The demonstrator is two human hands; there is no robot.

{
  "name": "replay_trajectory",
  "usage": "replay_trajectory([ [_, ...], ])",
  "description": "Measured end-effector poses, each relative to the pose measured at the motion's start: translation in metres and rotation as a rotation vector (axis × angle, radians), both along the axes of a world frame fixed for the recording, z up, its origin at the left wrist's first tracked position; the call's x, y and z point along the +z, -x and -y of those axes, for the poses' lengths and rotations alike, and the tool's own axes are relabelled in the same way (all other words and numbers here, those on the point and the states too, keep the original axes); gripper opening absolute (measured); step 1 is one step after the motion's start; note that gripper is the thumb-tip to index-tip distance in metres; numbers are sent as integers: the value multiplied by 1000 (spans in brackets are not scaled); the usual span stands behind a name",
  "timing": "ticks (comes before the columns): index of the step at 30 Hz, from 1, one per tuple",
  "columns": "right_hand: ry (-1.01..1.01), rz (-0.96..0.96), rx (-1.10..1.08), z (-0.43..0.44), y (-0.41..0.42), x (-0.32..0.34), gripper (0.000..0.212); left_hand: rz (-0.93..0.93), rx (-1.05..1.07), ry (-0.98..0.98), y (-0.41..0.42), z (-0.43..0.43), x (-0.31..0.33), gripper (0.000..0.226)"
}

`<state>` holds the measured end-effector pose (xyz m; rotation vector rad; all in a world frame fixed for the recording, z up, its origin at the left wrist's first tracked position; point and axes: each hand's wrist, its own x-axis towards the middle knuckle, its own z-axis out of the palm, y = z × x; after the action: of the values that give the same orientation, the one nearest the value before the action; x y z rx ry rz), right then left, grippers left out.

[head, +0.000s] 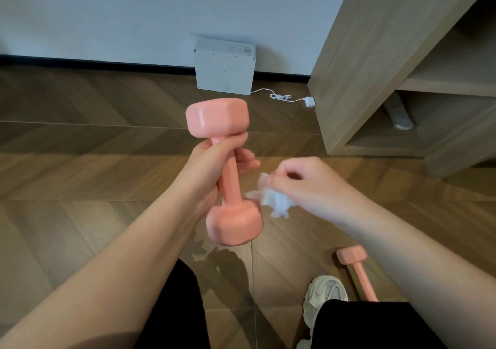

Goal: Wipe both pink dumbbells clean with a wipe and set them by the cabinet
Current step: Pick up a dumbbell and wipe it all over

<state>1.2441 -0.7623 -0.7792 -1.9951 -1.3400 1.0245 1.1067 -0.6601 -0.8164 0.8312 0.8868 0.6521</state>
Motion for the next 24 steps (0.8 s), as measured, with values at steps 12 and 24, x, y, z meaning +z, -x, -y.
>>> replay_trajectory([
  [12,129,-251,-56,2,13,-15,26,70,-195,152,-3,11,17,26],
  [24,229,-345,-52,-1,26,-39,19,-95,-272,106,-16,13,17,29],
])
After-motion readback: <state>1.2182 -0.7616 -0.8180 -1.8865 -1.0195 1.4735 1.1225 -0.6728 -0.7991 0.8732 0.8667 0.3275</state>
